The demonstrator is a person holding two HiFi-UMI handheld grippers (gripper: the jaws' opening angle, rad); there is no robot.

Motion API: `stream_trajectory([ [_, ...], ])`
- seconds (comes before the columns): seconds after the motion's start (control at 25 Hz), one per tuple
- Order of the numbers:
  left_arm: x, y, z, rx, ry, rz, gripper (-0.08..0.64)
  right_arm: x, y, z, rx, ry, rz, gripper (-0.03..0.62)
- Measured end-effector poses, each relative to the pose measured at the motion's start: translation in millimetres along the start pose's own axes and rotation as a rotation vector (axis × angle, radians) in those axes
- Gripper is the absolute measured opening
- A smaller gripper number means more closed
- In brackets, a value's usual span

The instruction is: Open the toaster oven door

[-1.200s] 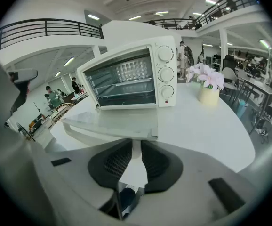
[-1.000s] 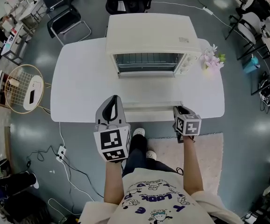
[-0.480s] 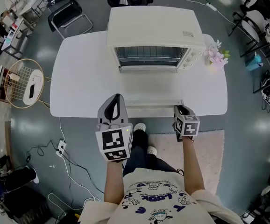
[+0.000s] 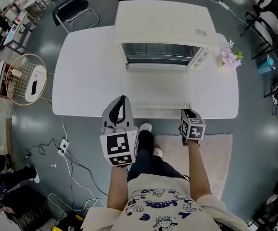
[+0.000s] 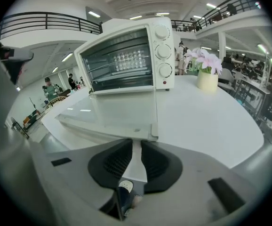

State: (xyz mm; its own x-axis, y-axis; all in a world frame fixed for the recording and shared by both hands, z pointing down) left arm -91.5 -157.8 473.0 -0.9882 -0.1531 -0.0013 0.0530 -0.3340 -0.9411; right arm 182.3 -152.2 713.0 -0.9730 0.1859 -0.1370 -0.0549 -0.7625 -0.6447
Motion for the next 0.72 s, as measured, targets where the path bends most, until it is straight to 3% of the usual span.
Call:
stream_trajectory([
  [0.72,-0.3,-7.5,-4.2,0.006,0.012,-0.012,0.003,0.1,-2.1,3.8,-0.02,-0.009,-0.003,0.058],
])
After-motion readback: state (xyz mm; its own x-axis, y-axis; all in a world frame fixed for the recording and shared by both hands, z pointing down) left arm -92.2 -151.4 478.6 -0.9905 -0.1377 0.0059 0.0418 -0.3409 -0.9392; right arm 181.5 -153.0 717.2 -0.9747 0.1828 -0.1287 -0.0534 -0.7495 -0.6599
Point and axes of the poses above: the fingertips, and each gripper's own axes: z forward along the fingers, x to its left, y out of its top, the point moved 1 cm from there along -z, backward along the fingers
